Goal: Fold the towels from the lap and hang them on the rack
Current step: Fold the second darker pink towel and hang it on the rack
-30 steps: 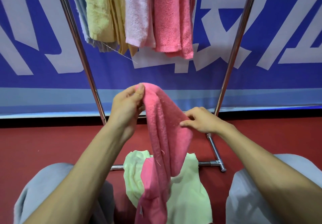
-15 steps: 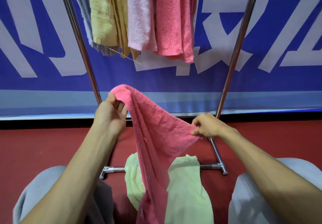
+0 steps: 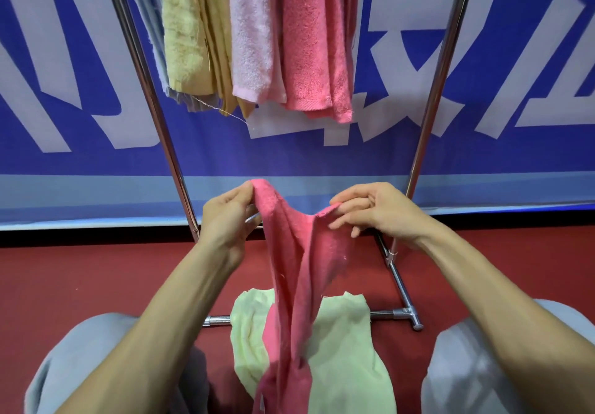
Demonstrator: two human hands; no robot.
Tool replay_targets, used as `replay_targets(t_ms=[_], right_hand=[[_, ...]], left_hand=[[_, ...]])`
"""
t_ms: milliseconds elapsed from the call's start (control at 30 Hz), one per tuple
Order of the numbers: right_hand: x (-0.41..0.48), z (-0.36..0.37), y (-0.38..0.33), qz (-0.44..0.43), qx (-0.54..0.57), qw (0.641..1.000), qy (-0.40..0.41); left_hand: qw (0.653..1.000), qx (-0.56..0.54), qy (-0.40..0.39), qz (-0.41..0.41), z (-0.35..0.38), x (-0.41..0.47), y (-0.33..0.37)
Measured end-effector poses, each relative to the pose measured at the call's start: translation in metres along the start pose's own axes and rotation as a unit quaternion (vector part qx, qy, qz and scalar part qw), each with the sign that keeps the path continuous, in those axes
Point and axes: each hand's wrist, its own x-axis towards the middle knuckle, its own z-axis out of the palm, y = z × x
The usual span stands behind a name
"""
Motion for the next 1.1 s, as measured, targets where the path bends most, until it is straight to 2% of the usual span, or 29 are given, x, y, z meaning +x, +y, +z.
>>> replay_targets(t_ms=[100,200,333,467,733,933,1100], right_hand=[[0.001,0.003,0.005,-0.017,-0.22,0.971,0.095],[-0.003,0.003,0.002,-0.083,-0.275,0.951,0.116],[-0.002,0.007,0.001,-0.192,-0.265,0.939,0.103],[-0.004,0.022,0.0,-0.25,-0.218,0.94,0.081],[0.001,0.033,0.003,-0.216,-0.175,0.953,0.12],[0.002,0.033,0.003,-0.167,-0.169,0.958,0.158],[0.002,0.033,0.004,-0.156,-0.154,0.962,0.162]], left_hand=[[1.0,0.025,0.005,-0.012,0.004,-0.002,-0.005],[0.998,0.055,-0.015,-0.019,0.007,-0.005,-0.011],[0.998,0.066,-0.022,-0.011,0.011,-0.009,-0.016],[0.994,0.098,-0.049,0.004,0.017,-0.012,-0.023],[0.98,0.108,-0.167,0.006,0.027,-0.026,-0.026],[0.98,0.092,-0.174,0.004,0.03,-0.028,-0.025],[0.968,0.166,-0.176,0.06,0.026,-0.026,-0.028]])
